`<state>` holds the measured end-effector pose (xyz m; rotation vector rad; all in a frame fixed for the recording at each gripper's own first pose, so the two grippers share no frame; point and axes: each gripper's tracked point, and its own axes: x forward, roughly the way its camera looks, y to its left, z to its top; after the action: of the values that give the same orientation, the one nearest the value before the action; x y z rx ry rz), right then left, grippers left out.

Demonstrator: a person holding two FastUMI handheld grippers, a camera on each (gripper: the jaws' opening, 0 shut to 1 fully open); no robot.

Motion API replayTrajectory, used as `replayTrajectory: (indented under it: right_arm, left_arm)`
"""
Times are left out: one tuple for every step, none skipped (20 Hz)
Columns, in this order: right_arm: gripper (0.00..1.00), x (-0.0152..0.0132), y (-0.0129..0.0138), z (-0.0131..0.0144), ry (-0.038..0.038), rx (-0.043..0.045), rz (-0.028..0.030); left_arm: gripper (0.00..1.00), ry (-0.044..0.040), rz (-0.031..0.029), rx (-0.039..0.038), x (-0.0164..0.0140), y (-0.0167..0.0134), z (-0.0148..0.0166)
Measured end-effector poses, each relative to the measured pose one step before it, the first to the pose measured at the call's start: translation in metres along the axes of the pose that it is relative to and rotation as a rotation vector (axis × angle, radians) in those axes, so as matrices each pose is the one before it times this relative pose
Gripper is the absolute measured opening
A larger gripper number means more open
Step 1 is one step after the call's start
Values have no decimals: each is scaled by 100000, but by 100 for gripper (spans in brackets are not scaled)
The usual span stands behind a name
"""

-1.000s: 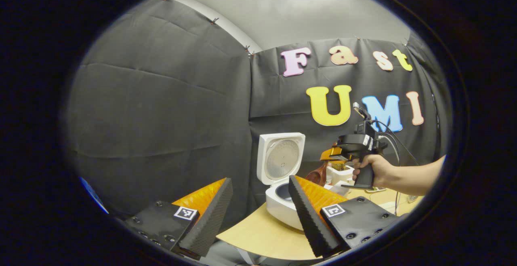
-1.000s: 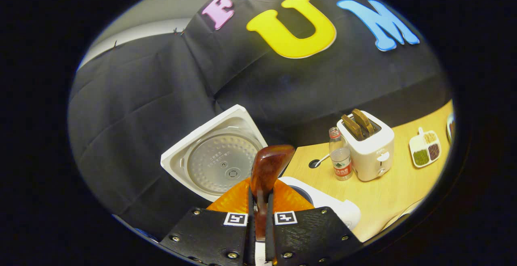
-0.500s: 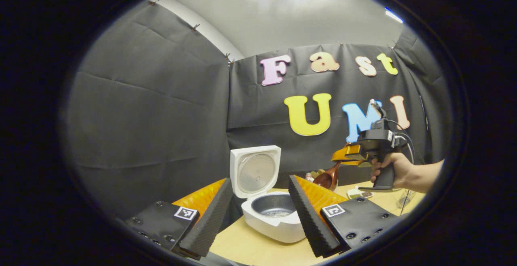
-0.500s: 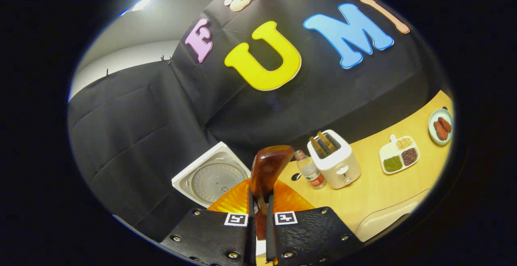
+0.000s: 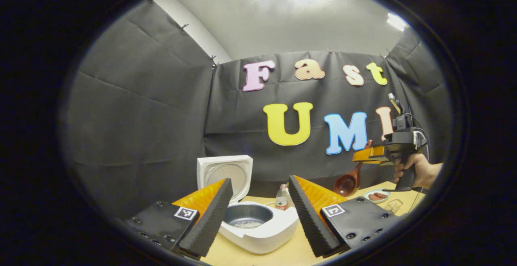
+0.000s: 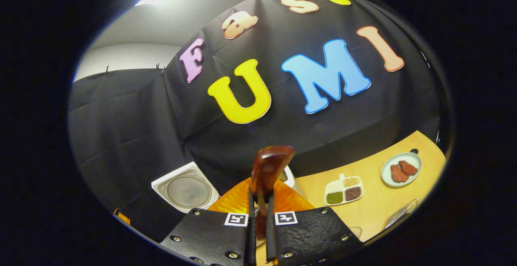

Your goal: Close the left gripper, press the button to open the rice cooker; take a wooden spoon from the chopstick holder with the right hand, scoop a spoonful of rice and pour it into the rice cooker, then put the wooden spoon back into the chopstick holder.

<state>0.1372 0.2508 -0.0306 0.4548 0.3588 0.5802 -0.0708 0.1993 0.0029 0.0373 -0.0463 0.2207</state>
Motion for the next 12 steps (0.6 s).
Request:
replayTrajectory:
  right_arm:
    - [10,-512,-1247,437,-929,-994,-2218]
    - [10,-609,-1368,528,-1001,-834,-2208]
    - [10,-690,-1225,335,-1046,-502,-2333]
    - [10,-695,-1300,251,-834,-491,-2321]
    - [10,-228,-1263,-104,1,-547,-2358]
    - [10,-396,-1413,139,217,-428,-2370]
    - [10,-314,-1396,90,22,-248,-2293]
    - [10,-330,-1390,214,-235,-148,-2248]
    - [10,-390,-1277,119,-212,144,-2515]
    - [10,-237,-1376,86,-183,33,-2709]
    - [10,-297,-1422,-138,17,-28,-2793]
    - [10,-379,-1421,-133,141,-168,-2694]
  left_arm:
    - [96,-360,-675,20,232,-695,218]
    - [96,-305,-623,-27,237,-651,200]
    - [96,-99,-670,-202,234,-688,55]
    - [96,-72,-758,-310,313,-649,195]
    - [96,58,-620,-272,225,-600,109]
    - [96,-65,-609,-357,159,-571,105]
    - [96,-271,-349,-369,203,-505,172]
    - [96,-328,-180,-340,160,-423,160]
    - [96,-193,-236,-395,-18,-478,139]
    - [96,-33,-288,-478,112,-316,115]
    - [96,147,-202,-379,165,-323,-73]
    - [96,-95,38,-155,87,-267,124]
